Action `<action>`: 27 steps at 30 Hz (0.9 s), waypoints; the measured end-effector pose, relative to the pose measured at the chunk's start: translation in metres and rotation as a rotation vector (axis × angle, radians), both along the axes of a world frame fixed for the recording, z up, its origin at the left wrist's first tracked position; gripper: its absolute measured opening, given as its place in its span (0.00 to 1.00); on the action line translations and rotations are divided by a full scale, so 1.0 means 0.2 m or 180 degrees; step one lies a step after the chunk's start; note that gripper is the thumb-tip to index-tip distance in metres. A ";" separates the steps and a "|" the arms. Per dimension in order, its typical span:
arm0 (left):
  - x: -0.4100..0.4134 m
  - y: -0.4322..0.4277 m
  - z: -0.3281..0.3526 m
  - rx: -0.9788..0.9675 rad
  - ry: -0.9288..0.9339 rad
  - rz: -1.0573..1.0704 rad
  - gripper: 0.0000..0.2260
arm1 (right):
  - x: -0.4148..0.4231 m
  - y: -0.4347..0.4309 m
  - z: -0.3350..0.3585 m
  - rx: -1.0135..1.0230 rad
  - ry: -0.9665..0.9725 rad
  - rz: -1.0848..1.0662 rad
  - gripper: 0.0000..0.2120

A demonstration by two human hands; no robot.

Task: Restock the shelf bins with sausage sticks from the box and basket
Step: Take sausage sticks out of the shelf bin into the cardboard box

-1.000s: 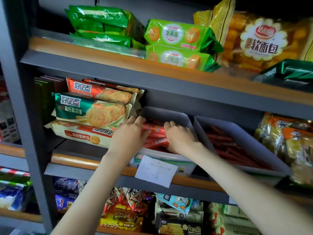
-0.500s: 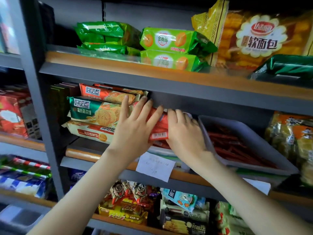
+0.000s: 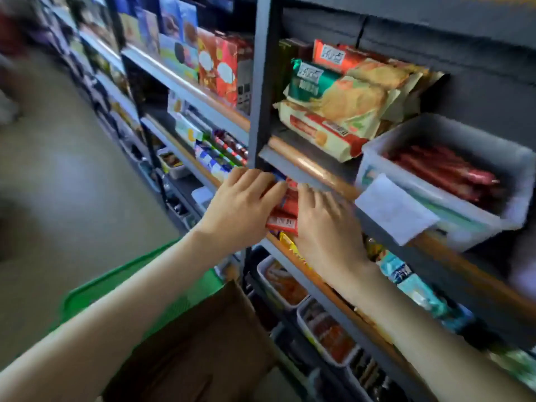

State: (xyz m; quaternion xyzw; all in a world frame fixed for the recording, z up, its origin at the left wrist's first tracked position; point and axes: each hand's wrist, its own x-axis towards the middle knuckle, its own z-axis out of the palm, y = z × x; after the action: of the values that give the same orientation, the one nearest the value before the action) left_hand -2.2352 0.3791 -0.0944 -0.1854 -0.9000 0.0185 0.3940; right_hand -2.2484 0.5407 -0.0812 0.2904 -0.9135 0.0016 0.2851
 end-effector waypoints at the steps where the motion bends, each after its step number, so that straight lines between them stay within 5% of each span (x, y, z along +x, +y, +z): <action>1: 0.08 -0.08 -0.13 0.0026 -0.0296 0.0204 0.16 | 0.01 -0.08 -0.11 0.0081 -0.0237 0.0242 0.33; 7: 0.54 -0.34 -1.05 0.0332 -0.2293 0.1358 0.19 | 0.16 -0.47 -1.02 0.1136 -0.2202 0.1266 0.30; 14: 0.91 -0.42 -2.19 0.0463 -0.3223 0.1737 0.23 | 0.40 -0.66 -2.19 0.1767 -0.3108 0.1759 0.27; 18: 0.93 -0.39 -2.57 0.0359 -0.3794 0.2143 0.21 | 0.37 -0.67 -2.68 0.2147 -0.3232 0.1697 0.31; 22: 0.90 -0.38 -2.65 0.0581 -0.4398 0.2434 0.32 | 0.32 -0.65 -2.79 0.1987 -0.3098 0.1352 0.38; 27: 0.69 -0.31 -2.18 0.1054 -0.3632 0.2083 0.24 | 0.26 -0.54 -2.28 0.1258 -0.2882 0.1328 0.36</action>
State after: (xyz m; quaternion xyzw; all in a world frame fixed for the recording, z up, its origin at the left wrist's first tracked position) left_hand -2.0962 0.3172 -0.5309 0.1785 -0.9678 -0.1020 -0.1454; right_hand -2.1972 0.4329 -0.5377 0.4841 -0.8508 0.0112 -0.2039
